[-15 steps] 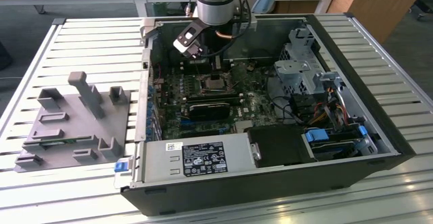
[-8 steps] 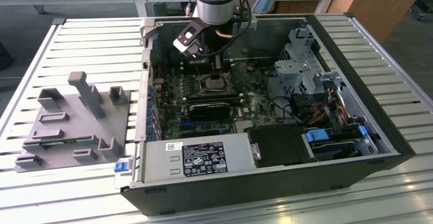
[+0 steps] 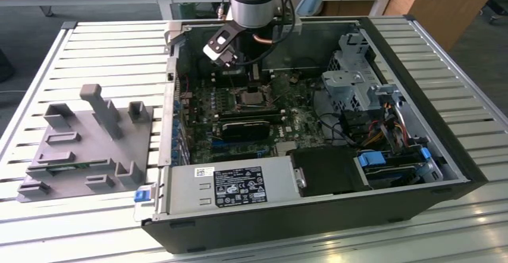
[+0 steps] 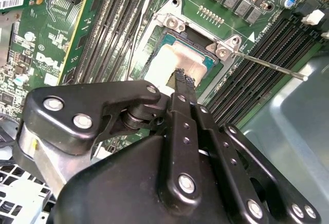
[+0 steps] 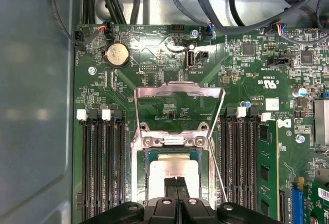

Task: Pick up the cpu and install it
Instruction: 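Close the cpu cover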

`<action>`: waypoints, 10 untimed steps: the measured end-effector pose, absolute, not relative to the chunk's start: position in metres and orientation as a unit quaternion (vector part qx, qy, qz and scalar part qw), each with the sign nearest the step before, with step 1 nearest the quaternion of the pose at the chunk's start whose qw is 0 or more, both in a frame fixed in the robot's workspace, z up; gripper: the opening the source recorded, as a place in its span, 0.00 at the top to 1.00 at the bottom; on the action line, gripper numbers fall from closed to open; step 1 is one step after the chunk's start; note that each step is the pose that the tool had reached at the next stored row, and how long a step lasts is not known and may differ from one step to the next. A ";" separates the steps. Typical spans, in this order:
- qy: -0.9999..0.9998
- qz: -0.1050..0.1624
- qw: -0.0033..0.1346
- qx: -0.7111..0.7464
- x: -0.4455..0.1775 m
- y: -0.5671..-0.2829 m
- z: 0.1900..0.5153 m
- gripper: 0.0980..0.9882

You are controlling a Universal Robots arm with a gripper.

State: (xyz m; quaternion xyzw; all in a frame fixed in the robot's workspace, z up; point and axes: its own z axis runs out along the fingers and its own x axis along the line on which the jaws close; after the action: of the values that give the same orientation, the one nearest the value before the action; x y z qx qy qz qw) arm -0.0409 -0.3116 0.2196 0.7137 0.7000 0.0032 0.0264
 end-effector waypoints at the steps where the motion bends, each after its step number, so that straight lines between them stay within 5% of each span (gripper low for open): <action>1: 0.700 0.003 0.026 0.714 -0.041 -0.312 0.220 0.99; 10: 0.700 0.003 0.026 0.714 -0.041 -0.312 0.222 0.99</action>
State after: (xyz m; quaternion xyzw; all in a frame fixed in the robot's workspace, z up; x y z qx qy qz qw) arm -0.0409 -0.3116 0.2217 0.7137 0.7000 0.0032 0.0264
